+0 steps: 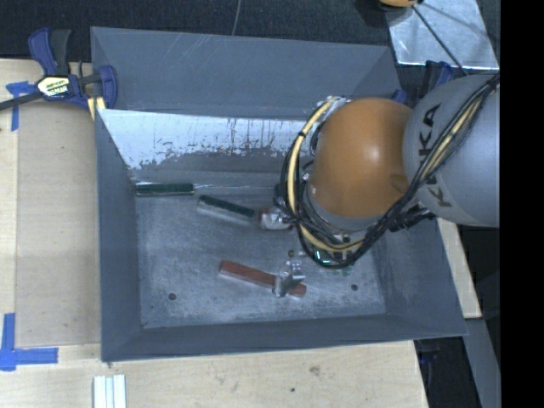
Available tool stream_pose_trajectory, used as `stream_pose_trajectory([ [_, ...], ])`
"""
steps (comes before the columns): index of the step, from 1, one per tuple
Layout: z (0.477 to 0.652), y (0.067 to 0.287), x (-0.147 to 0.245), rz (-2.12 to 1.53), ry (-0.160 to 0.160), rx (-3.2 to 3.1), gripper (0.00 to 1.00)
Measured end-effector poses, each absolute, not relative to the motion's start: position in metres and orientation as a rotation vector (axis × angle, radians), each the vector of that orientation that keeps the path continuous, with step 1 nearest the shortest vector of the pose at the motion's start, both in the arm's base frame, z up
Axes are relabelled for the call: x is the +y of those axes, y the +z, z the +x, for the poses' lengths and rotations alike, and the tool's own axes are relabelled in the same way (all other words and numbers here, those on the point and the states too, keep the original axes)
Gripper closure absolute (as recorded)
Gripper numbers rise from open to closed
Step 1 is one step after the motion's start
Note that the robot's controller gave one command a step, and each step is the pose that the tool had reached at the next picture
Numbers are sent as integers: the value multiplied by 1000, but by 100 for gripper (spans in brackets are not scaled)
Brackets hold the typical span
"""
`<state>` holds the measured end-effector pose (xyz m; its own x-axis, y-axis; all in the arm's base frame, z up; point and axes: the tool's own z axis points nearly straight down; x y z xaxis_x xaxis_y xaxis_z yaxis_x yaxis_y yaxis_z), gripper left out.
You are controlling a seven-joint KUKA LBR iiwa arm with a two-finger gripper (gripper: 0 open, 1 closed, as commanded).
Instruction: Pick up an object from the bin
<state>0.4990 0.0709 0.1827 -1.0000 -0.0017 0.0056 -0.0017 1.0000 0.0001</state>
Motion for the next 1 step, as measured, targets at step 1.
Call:
stream_pose_trajectory([
  [1, 501, 186, 71, -1, -1, -3144, 0],
])
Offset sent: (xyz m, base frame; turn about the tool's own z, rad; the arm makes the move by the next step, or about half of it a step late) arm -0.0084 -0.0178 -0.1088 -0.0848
